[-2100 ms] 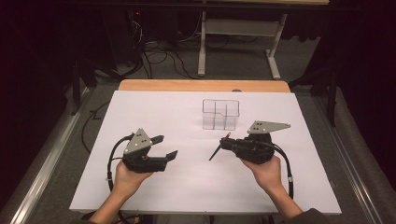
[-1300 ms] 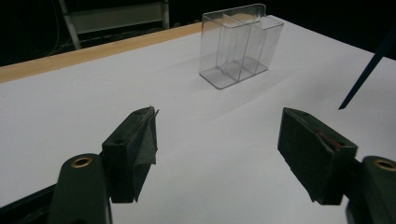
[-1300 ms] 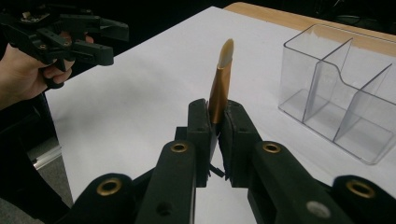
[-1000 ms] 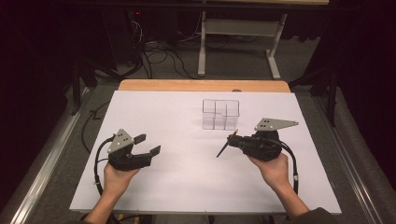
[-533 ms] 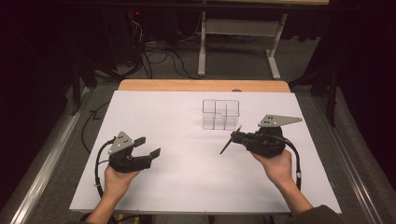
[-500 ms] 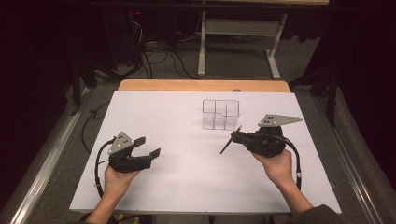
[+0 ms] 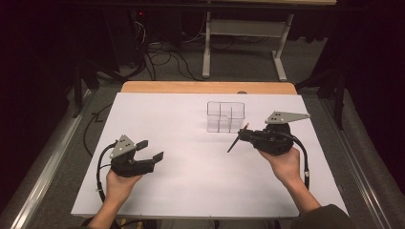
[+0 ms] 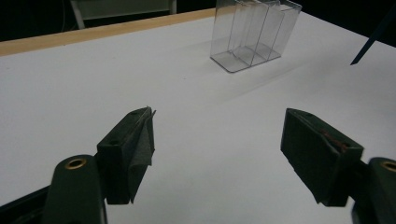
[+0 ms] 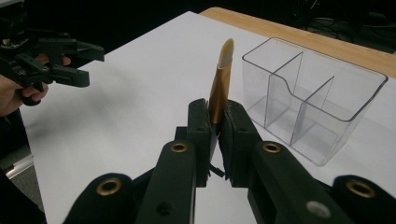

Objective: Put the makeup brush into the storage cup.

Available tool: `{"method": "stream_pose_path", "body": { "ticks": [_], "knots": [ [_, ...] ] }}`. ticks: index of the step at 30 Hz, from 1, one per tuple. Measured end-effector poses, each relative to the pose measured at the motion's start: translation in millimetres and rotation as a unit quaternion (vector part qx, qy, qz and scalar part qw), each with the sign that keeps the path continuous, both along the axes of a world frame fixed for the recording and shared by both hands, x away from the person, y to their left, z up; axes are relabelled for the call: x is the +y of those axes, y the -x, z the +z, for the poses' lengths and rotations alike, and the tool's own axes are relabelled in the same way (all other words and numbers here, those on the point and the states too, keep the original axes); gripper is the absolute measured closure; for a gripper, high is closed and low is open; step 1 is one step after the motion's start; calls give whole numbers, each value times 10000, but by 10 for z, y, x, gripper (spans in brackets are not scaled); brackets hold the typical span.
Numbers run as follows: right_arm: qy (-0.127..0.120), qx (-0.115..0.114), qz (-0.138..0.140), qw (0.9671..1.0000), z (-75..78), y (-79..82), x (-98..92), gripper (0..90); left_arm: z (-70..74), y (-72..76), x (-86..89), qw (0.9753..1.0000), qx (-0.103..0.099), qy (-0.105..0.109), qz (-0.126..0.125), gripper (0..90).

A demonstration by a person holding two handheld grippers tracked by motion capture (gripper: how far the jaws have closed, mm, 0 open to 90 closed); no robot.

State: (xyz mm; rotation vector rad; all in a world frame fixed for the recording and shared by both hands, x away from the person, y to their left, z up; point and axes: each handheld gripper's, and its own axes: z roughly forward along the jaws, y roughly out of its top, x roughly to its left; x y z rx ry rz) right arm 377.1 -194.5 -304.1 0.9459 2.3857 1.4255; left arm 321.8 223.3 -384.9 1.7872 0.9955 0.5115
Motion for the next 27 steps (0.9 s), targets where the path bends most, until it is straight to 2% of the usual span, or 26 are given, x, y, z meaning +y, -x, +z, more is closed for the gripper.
{"method": "stream_pose_path", "body": {
  "ticks": [27],
  "knots": [
    [101, -90, -195, 9997, 172, -173, -50, 852, -5, -6, 35, 9999, 18, 70, 84, 267]
  ]
}}
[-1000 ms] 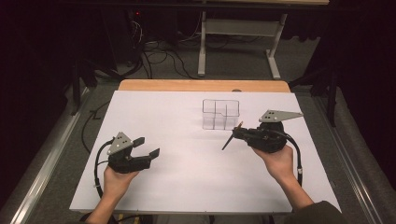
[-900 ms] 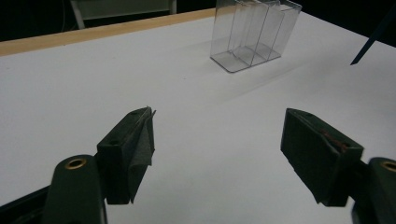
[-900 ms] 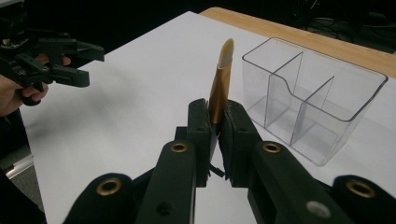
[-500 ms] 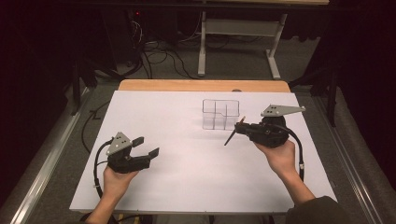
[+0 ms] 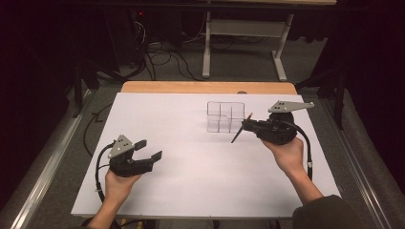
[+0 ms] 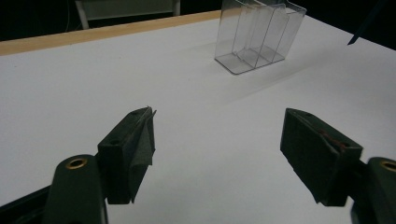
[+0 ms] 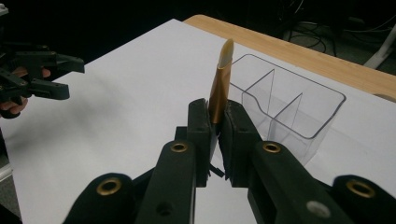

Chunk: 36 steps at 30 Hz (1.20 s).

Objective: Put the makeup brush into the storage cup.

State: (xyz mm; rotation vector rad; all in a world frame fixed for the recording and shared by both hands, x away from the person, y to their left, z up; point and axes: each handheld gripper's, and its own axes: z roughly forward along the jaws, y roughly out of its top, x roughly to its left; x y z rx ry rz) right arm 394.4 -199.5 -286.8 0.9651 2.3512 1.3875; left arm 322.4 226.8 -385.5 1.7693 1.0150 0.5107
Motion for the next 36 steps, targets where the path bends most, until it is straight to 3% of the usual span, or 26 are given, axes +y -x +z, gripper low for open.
{"method": "stream_pose_path", "body": {
  "ticks": [36],
  "knots": [
    [52, -90, -380, 9992, 128, -270, -22, 852, 7, 9, -5, 10000, -29, -12, -66, 265]
  ]
}}
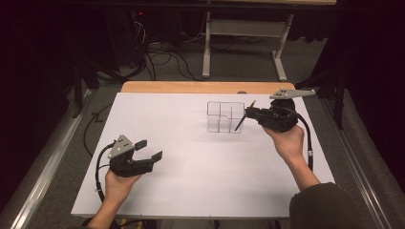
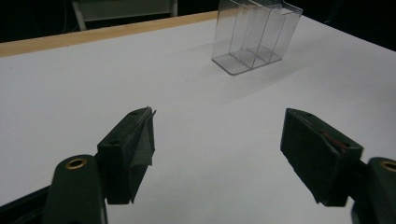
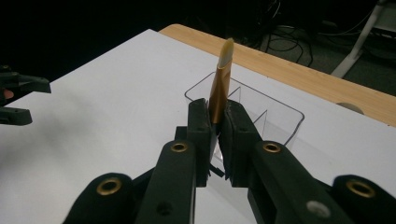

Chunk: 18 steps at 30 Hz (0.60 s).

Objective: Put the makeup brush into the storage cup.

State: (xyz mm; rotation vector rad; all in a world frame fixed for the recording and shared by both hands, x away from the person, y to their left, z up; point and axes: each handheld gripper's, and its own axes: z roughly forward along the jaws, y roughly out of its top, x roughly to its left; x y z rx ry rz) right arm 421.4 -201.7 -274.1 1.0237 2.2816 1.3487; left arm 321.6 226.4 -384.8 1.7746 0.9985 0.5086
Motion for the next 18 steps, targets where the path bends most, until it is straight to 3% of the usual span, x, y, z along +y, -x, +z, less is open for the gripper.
{"method": "stream_pose_path", "body": {
  "ticks": [18],
  "knots": [
    [96, -48, -181, 9998, 66, -152, 5, 852, -7, -8, -4, 10000, 31, -10, -8, 265]
  ]
}}
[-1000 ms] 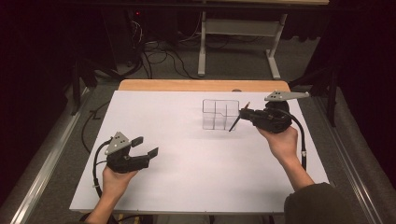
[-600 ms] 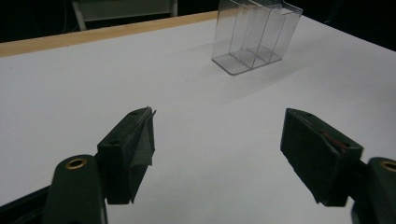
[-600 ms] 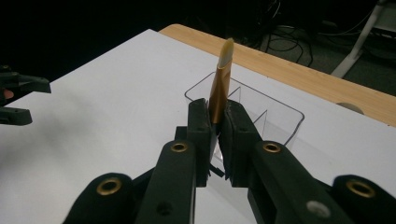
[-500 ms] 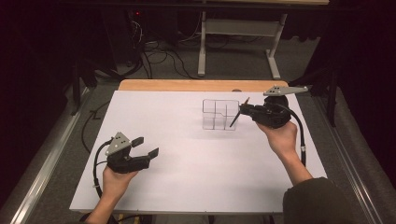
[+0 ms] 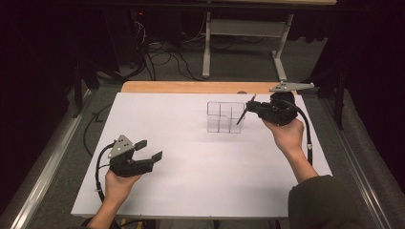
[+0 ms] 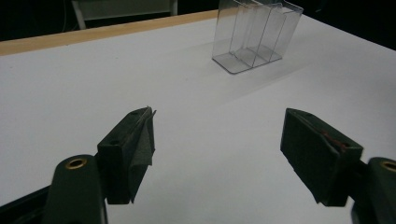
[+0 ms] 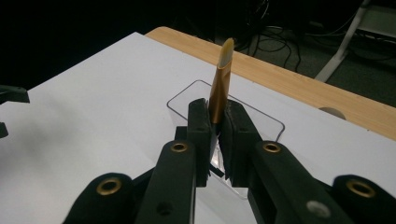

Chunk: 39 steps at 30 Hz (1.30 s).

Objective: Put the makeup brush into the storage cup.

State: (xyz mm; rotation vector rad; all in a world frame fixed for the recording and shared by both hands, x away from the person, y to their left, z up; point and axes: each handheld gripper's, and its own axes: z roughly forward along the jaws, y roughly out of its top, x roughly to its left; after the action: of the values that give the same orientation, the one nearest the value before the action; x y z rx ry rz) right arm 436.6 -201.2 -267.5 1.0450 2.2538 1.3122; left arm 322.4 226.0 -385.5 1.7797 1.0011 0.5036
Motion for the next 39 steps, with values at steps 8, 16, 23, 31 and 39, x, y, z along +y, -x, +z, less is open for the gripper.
{"method": "stream_pose_path", "body": {
  "ticks": [8, 16, 23, 31, 39],
  "knots": [
    [33, -47, -130, 9999, 12, -60, 33, 852, -2, -1, 2, 10000, 11, -12, 15, 265],
    [93, -86, -250, 9996, 3, -128, 41, 852, -4, -2, -5, 10000, 15, -37, -6, 265],
    [187, -141, -347, 9991, -16, -195, 69, 851, -10, -12, -14, 10000, 37, -48, -14, 265],
    [332, -128, -447, 9984, -61, -252, 117, 851, -11, -14, 4, 10000, 51, -22, 17, 265],
    [543, -110, -471, 9974, -111, -280, 145, 849, -11, -13, 3, 10000, 57, -31, 20, 265]
  ]
}}
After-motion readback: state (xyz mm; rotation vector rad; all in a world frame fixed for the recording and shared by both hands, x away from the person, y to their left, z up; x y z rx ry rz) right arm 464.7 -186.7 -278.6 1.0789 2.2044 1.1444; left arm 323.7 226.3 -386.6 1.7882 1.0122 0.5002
